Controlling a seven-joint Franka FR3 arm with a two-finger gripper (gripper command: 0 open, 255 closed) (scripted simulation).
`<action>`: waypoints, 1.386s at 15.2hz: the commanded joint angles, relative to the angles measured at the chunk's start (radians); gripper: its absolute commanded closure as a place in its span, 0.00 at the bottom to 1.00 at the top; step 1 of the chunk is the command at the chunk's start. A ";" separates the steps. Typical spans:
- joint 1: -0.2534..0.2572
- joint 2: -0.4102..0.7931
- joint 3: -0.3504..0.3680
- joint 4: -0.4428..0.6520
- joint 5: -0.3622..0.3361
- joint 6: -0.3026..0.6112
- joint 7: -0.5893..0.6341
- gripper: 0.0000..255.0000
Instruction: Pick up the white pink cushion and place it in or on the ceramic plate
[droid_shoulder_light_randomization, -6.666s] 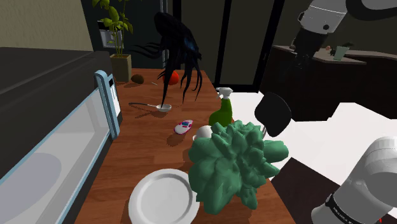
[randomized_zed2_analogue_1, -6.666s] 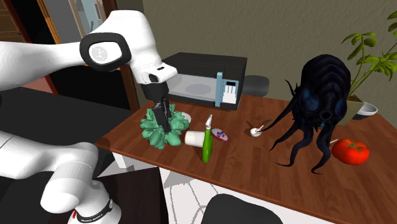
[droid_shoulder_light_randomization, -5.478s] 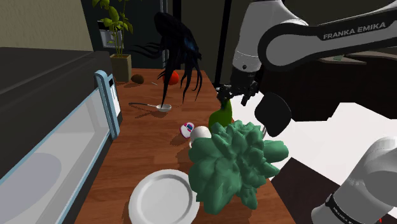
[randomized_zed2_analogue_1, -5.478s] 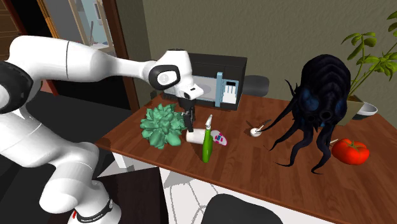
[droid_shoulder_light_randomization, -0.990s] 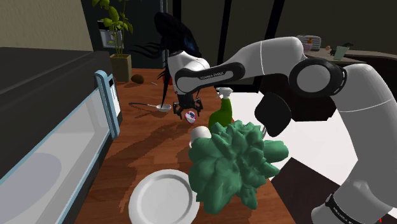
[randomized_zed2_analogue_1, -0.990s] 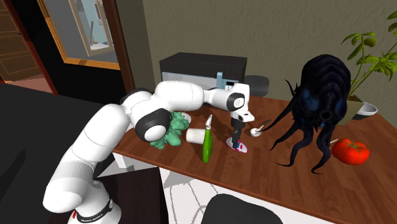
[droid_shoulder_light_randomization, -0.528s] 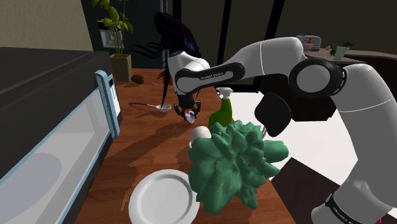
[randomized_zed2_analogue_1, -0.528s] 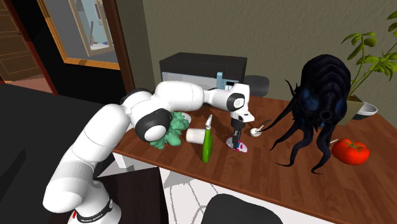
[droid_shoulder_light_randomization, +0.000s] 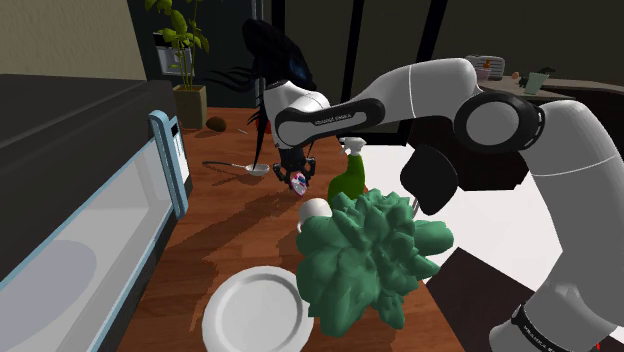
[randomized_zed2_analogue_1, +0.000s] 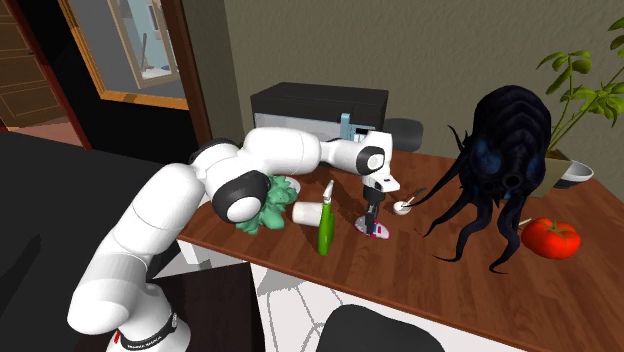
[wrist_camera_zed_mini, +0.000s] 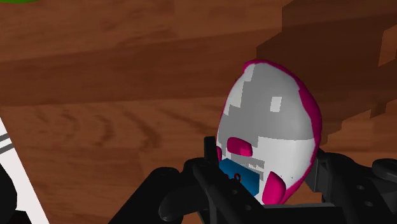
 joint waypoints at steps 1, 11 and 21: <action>0.000 -0.004 0.001 0.007 0.002 -0.010 -0.003 1.00; 0.011 -0.029 0.006 0.100 0.014 -0.123 -0.032 1.00; 0.042 -0.132 0.034 0.003 0.034 -0.144 0.033 1.00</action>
